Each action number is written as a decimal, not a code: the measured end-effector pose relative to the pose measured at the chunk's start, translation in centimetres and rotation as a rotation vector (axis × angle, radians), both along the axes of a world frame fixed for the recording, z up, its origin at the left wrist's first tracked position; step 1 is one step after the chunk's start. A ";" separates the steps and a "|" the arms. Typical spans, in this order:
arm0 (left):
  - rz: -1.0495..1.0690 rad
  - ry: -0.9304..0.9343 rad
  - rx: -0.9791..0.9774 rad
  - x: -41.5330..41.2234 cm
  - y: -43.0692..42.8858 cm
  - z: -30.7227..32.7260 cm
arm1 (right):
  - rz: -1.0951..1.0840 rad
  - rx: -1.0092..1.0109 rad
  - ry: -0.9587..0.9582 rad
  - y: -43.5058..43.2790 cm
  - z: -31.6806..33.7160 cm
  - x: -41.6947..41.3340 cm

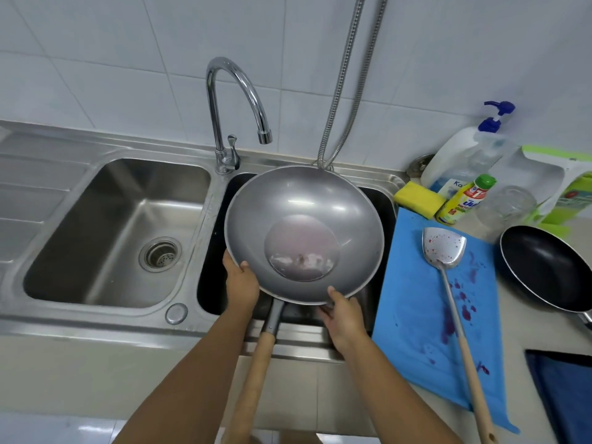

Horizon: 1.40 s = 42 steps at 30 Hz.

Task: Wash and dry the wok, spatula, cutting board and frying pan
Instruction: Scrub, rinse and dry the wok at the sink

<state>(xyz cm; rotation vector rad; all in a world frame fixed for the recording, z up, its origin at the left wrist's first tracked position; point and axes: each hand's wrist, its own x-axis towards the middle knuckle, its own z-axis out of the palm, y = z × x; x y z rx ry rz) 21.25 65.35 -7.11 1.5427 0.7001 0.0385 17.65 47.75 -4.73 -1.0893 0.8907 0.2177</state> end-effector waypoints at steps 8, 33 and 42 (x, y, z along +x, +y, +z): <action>-0.035 0.071 -0.367 -0.5 2.2 -0.9 | -0.077 -0.192 -0.138 1.7 2.4 -0.9; -0.182 0.362 -0.757 -0.3 -2.3 0.0 | 0.255 -1.192 -0.293 3.0 12.6 -1.8; -0.242 0.269 -0.510 0.3 1.1 1.0 | -0.059 -0.775 -0.251 2.2 7.9 -4.1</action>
